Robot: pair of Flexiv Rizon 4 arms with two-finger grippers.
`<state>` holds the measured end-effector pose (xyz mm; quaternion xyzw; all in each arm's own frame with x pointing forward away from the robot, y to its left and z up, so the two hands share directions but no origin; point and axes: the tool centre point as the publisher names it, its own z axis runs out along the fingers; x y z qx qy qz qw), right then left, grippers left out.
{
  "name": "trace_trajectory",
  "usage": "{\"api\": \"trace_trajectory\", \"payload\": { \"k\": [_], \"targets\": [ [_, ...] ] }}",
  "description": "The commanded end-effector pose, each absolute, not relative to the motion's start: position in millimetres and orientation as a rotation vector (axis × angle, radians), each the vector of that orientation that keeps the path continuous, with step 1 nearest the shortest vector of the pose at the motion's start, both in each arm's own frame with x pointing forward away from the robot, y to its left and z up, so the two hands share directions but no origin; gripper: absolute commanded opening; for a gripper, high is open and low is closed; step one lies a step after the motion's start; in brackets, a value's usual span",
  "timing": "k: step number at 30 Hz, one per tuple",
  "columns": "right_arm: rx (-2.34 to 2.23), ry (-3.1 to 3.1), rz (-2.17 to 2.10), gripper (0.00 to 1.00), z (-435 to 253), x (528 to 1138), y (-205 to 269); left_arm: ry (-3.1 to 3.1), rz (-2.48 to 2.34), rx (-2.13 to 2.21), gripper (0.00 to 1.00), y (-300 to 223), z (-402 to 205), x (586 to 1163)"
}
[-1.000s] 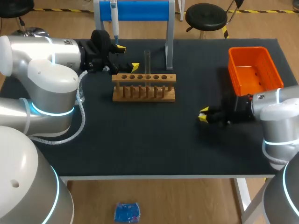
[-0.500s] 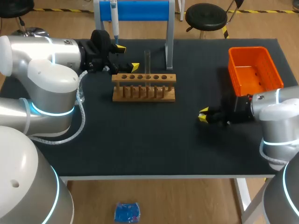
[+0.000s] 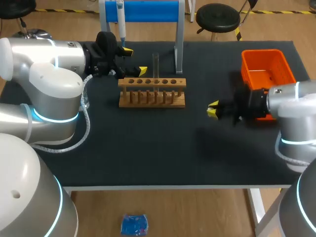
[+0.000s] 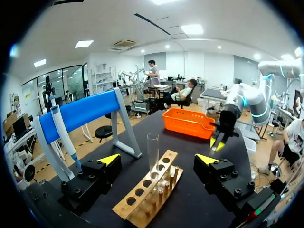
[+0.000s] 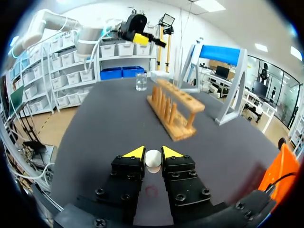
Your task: Invert the test tube, pick up the pipette, mount the tip to pipette, aspirate from beaker and dispense into the tube, eject the tip, return the pipette, and cap with the stopper.
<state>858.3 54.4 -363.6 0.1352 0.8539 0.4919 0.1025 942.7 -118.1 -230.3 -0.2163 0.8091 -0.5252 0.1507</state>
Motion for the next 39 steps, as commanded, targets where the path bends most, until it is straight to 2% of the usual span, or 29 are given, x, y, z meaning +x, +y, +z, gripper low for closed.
{"api": "trace_trajectory", "payload": {
  "k": [1, 18, 39],
  "targets": [
    [0.39, 2.541, 1.442, 0.0, -326.0, 857.7, 53.4, 2.315, -1.515, -0.619, 1.0, -118.0, -232.3, 942.3],
    [0.252, 2.517, 1.506, 0.0, -216.9, 903.9, 113.0, 2.315, -1.515, -0.619, 1.0, -118.0, -232.3, 942.3],
    [0.156, 2.538, 1.56, 0.0, -193.9, 963.9, 178.7, 2.315, -1.515, -0.619, 1.0, -118.0, -232.3, 942.3]
  ]
}}
